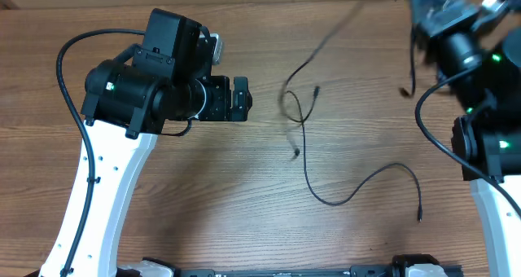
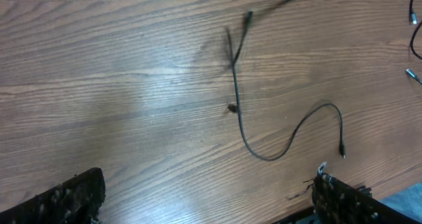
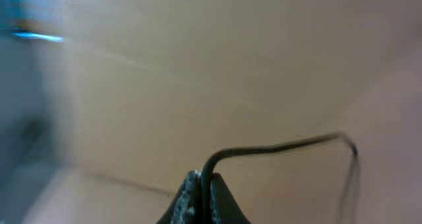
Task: Untangle cables
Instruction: 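Hold the lead raised at the right edge with the right gripper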
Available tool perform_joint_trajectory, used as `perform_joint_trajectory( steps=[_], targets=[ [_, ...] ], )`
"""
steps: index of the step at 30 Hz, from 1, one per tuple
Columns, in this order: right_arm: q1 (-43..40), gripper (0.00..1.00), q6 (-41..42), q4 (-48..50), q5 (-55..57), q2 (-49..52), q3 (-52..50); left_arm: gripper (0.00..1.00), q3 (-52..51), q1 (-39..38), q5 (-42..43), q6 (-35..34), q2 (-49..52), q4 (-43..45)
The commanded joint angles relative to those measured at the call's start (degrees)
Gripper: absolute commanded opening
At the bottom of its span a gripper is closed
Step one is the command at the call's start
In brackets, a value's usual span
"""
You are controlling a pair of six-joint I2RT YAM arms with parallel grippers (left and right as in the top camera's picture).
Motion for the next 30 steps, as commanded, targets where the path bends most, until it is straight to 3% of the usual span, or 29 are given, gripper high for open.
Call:
perform_joint_trajectory(
  steps=[1, 7, 10, 15, 18, 20, 25, 30],
  targets=[
    [0.2, 0.04, -3.9, -8.2, 0.1, -0.1, 0.6, 1.0, 0.2, 0.3, -0.3, 0.8, 0.2, 0.0],
    [1.6, 0.04, -2.9, -9.0, -14.1, -0.4, 0.6, 0.99, 0.2, 0.3, -0.3, 0.8, 0.2, 0.0],
    [1.4, 0.04, 5.4, -3.2, -21.2, -0.4, 0.6, 1.0, 0.2, 0.3, -0.3, 0.8, 0.2, 0.0],
    [1.1, 0.04, 16.6, 22.2, -31.0, -0.4, 0.6, 1.0, 0.2, 0.3, -0.3, 0.8, 0.2, 0.0],
    [1.1, 0.04, 18.7, 40.5, -29.5, -0.4, 0.6, 1.0, 0.2, 0.3, -0.3, 0.8, 0.2, 0.0],
    [1.0, 0.04, 19.3, 45.4, -27.2, -0.6, 0.7, 1.0, 0.2, 0.3, -0.3, 0.8, 0.2, 0.0],
    [-0.5, 0.04, 19.4, 42.8, -20.1, -0.9, 0.7, 1.0, 0.2, 0.3, -0.3, 0.8, 0.2, 0.0],
    [-3.4, 0.04, 18.3, 31.3, -10.4, -1.0, 0.7, 1.0, 0.2, 0.3, -0.3, 0.8, 0.2, 0.0]
  ],
)
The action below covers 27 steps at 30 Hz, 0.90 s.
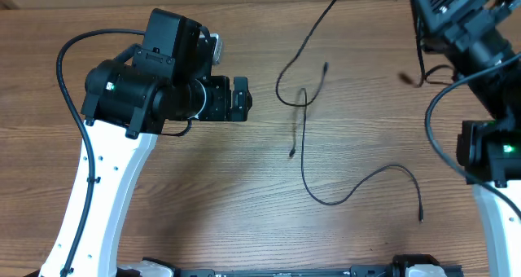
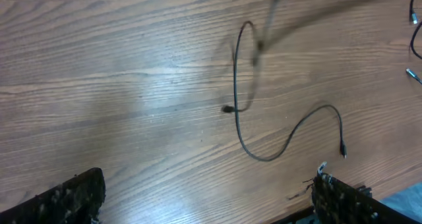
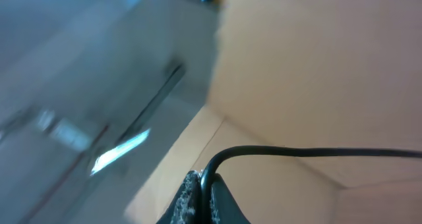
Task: Untangle cables
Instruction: 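Hold the lead raised at the right edge with the right gripper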
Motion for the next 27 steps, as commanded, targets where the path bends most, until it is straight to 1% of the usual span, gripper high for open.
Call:
perform_joint_trajectory(
  steps=[1, 3, 5, 6, 8, 10, 12, 14, 16, 18, 21, 23, 25, 27],
  targets=[
    [-2.1, 0.04, 0.1, -5.1, 10.3, 0.1, 0.8, 0.99, 0.2, 0.3, -0.3, 0.8, 0.2, 0.1],
    [-2.6, 0.04, 0.9, -7.7, 13.5, 0.1, 0.8, 1.0, 0.2, 0.3, -0.3, 0.8, 0.2, 0.1],
    [-2.8, 0.04, 4.3, -8.2, 14.8, 0.3, 0.8, 1.0, 0.2, 0.3, -0.3, 0.8, 0.2, 0.1],
    [-3.3, 0.05, 8.3, -6.4, 14.7, 0.6, 0.8, 0.99, 0.2, 0.3, -0.3, 0.8, 0.2, 0.1],
    [-4.3, 0.06, 12.5, -2.6, 14.8, 0.9, 0.8, 1.0, 0.2, 0.3, -0.3, 0.8, 0.2, 0.1],
    [-6.3, 0.06, 16.9, 3.2, 16.3, 1.2, 0.8, 1.0, 0.2, 0.3, -0.3, 0.8, 0.2, 0.1],
    [-8.4, 0.07, 20.2, 8.7, 18.1, 1.2, 0.8, 1.0, 0.2, 0.3, -0.3, 0.8, 0.2, 0.1],
    [-10.5, 0.07, 22.0, 14.4, 17.4, 1.2, 0.8, 0.99, 0.2, 0.3, -0.3, 0.8, 0.2, 0.1],
    [-11.6, 0.08, 21.9, 19.3, 14.0, 1.2, 0.8, 1.0, 0.2, 0.3, -0.3, 0.8, 0.2, 0.1],
    [-11.7, 0.08, 20.6, 21.0, 8.0, 1.2, 0.8, 1.0, 0.2, 0.3, -0.3, 0.8, 0.2, 0.1],
    [-11.6, 0.07, 11.1, 18.9, -1.7, 1.3, 0.8, 1.0, 0.2, 0.3, -0.3, 0.8, 0.2, 0.1],
    [-11.6, 0.06, 5.9, 16.0, -5.7, 1.6, 0.8, 0.99, 0.2, 0.3, -0.3, 0.8, 0.2, 0.1],
    [-11.7, 0.04, 5.8, 14.5, -7.4, 2.0, 0.8, 1.0, 0.2, 0.3, -0.3, 0.8, 0.2, 0.1],
    [-12.0, 0.04, 8.1, 15.6, -7.6, 2.4, 0.8, 1.0, 0.2, 0.3, -0.3, 0.8, 0.2, 0.1]
  ],
)
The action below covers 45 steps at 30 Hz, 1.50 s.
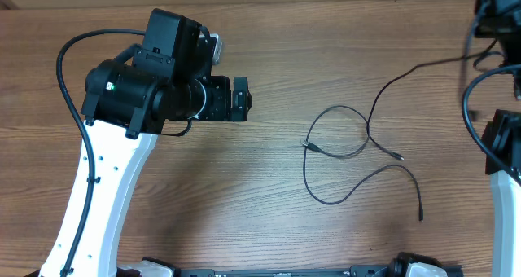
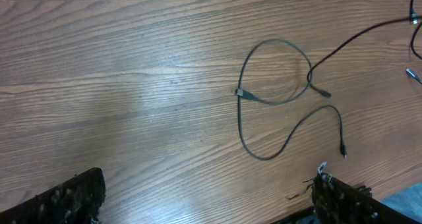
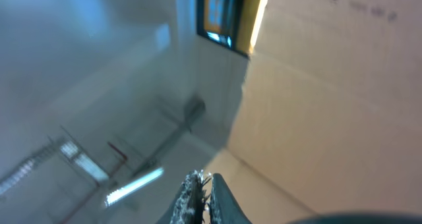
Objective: Untangle cables
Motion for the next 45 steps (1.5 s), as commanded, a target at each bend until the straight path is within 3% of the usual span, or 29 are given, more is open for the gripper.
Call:
perform_joint_trajectory(
  steps=[1, 6, 15, 19, 21, 23, 27, 35, 41, 45],
  targets=[
    [-0.5, 0.04, -0.4, 2.0, -5.1, 0.5, 0.8, 0.99, 0.2, 0.3, -0.3, 0.8, 0.2, 0.0],
    [-1.0, 0.04, 10.1, 10.0, -3.4, 1.3, 0.8, 1.0, 0.2, 0.3, -0.3, 0.8, 0.2, 0.0],
    [1.9, 0.08, 17.8, 32.7, 3.7, 3.0, 0.8, 0.99, 0.2, 0.3, -0.3, 0.8, 0.2, 0.1],
    [0.5, 0.05, 17.6, 43.7, 5.6, 3.1, 0.9, 1.0, 0.2, 0.3, -0.3, 0.8, 0.2, 0.0],
    [-1.3, 0.04, 15.3, 43.8, 2.5, 3.1, 1.1, 1.0, 0.2, 0.3, -0.3, 0.8, 0.2, 0.0],
    [-2.5, 0.04, 10.8, 38.5, -3.5, 3.1, 1.4, 1.0, 0.2, 0.3, -0.3, 0.8, 0.2, 0.0],
    [-3.4, 0.04, -3.9, 17.5, -16.8, 3.1, 1.8, 0.99, 0.2, 0.3, -0.3, 0.8, 0.2, 0.0],
    [-3.4, 0.04, -29.7, -12.9, -25.8, 3.1, 1.8, 1.0, 0.2, 0.3, 0.0, -3.3, 0.2, 5.4],
    [-2.6, 0.04, -53.2, -45.1, -18.3, 3.1, 1.8, 0.99, 0.2, 0.3, 0.0, -3.3, 0.2, 5.3],
    [-0.6, 0.04, -59.5, -53.3, -14.1, 3.1, 1.8, 1.0, 0.2, 0.3, -0.1, -4.9, 0.2, 7.8]
  ],
)
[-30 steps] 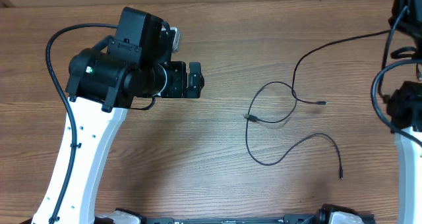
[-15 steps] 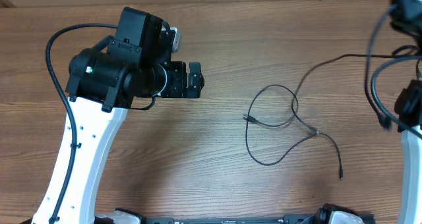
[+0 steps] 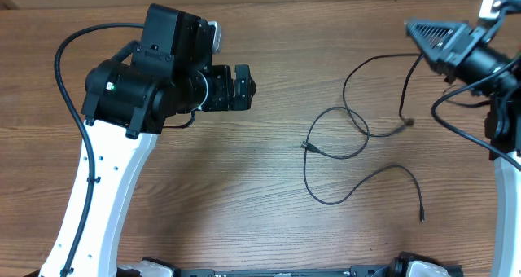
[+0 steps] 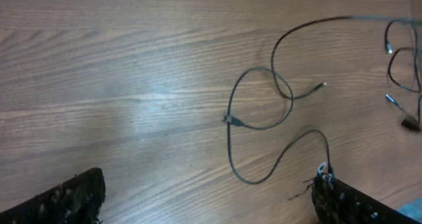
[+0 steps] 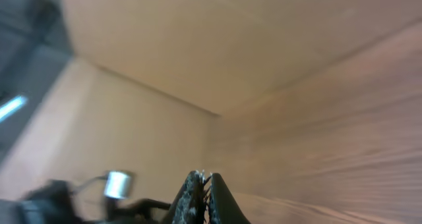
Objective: Untangle cables
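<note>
Thin black cables lie right of the table's middle. One cable [image 3: 355, 120] forms a loop ending in a connector [image 3: 308, 147]. It then rises to my right gripper [image 3: 423, 50], which is shut on it. A short end with a plug [image 3: 409, 122] hangs below. A second cable [image 3: 358, 187] curves along the table toward the front. In the right wrist view the fingers [image 5: 201, 179] are pressed together, and the cable between them is hidden. My left gripper [image 3: 242, 88] hovers open, left of the cables [image 4: 264, 109], with nothing between its fingers [image 4: 339, 197].
The wooden table [image 3: 244, 195] runs under both arms. A cardboard wall [image 5: 217, 46] stands behind its far edge. The left arm's black body [image 3: 138, 90] hangs over the table's left half. The right arm's own hoses [image 3: 464, 114] sit at the right edge.
My right gripper was out past the top right corner and is now back in the overhead view, further left. The held cable's free plug has shifted up and right. The left wrist view has shifted slightly.
My right gripper held the cable high at the back right, with its strands crossing the other cable near the table's middle. A second later it was still raised and blurred. Then it lay as a loop with the gripper out of view. Now the gripper is back over the table.
</note>
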Available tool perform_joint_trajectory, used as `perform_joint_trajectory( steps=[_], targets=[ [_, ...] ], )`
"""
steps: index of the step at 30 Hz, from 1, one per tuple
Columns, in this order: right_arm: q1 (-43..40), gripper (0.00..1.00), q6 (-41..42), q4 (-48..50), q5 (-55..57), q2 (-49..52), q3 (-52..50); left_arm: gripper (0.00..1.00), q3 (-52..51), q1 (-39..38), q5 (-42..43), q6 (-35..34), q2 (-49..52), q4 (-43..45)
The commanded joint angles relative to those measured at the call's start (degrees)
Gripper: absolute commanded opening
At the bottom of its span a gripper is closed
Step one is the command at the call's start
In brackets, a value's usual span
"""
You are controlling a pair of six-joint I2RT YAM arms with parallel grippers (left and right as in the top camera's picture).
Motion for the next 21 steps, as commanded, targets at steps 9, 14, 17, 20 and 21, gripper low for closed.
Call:
perform_joint_trajectory(
  steps=[9, 14, 17, 20, 21],
  targets=[
    [2.7, 0.04, -10.8, 0.2, 2.7, -3.3, 0.8, 1.0, 0.0, -4.7, 0.0, -2.4, 6.2, 5.6],
    [2.6, 0.04, -10.8, 0.8, 2.7, -6.3, 0.8, 1.0, -0.1, -12.8, 0.3, 8.3, 15.5, 11.0],
    [2.0, 0.04, -10.8, 1.0, 2.6, -8.1, 0.8, 0.99, -0.1, -16.2, -0.7, 9.9, 21.5, 15.3],
    [0.5, 0.04, -10.8, 1.1, 1.2, -9.6, 0.8, 0.98, -0.1, -17.9, -0.2, 9.6, 27.4, 21.0],
    [0.1, 0.04, -10.8, 1.0, 0.7, -10.1, 0.8, 0.99, -0.1, -18.3, 1.1, 9.6, 29.2, 23.2]
  ],
)
